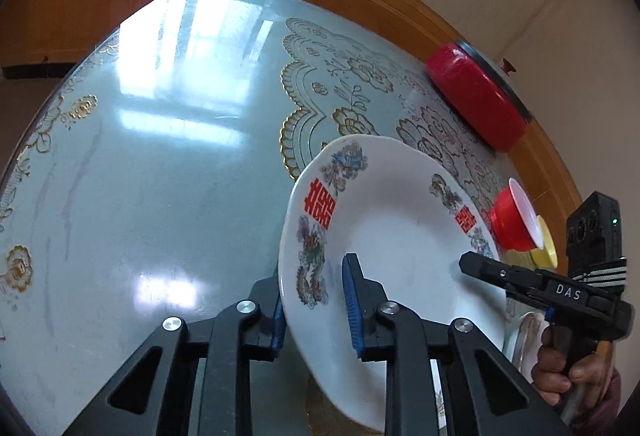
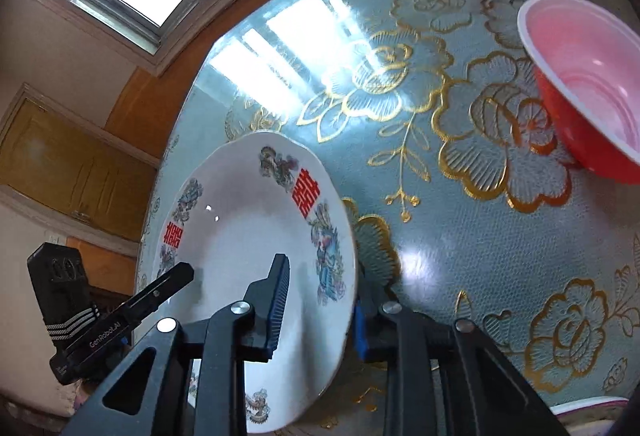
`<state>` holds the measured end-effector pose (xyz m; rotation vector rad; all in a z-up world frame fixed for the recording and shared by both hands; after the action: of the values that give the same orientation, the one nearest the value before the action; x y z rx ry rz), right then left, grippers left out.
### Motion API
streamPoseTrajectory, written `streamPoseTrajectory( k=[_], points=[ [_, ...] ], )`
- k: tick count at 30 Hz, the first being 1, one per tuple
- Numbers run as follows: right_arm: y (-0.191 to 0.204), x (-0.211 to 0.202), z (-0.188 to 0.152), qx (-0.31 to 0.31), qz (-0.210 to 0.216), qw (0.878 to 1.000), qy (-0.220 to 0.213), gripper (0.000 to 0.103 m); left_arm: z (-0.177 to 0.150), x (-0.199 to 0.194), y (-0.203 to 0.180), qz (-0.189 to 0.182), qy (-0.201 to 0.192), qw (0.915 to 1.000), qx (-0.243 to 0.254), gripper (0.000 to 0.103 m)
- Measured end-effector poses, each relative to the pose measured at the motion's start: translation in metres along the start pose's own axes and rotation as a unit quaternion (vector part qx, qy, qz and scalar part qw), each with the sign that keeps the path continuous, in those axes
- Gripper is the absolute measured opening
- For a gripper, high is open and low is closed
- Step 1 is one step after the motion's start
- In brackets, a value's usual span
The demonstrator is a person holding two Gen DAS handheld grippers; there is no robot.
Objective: Organize plates and bowls
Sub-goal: 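Carry the smaller red-character plate with the left gripper onto the plate stack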
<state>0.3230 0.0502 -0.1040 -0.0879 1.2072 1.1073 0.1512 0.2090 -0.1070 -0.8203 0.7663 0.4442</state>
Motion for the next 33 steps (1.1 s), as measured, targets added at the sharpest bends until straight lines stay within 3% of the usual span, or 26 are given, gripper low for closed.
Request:
streamPoseTrajectory(
  k=[2, 17, 25, 33],
  points=[
    [0.000, -0.001, -0.001, -0.013, -0.012, 1.000, -0.001, 0.020, -0.002, -0.002, 0.001, 0.001, 0.001, 1.0000, -0.003, 0.022],
    [0.039, -0.019, -0.016, -0.135, -0.080, 0.987, -0.025, 0.022, -0.028, -0.033, -0.013, 0.006, -0.038, 0.9987, 0.033, 0.025],
    [0.042, -0.048, -0.035, -0.141, -0.073, 0.986, -0.054, 0.023, -0.039, -0.057, -0.030, 0.006, -0.067, 0.9954, 0.068, 0.025],
    [0.036, -0.113, -0.063, -0.132, -0.085, 0.982, -0.101, 0.023, -0.059, -0.084, -0.074, -0.031, -0.084, 0.9896, 0.112, 0.025]
  ],
)
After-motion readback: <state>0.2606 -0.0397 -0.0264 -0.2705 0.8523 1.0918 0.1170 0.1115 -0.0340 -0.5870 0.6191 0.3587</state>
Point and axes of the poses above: each gripper's, at about its wrist camera, not at the fingertips, and x roughly the way its jaws point, y to its left, z to its top, the point moved 5 cm from there along x, roughly the way its jaws point, and after that the axes turned 7 degrees about -x, right-handed, at the moved point
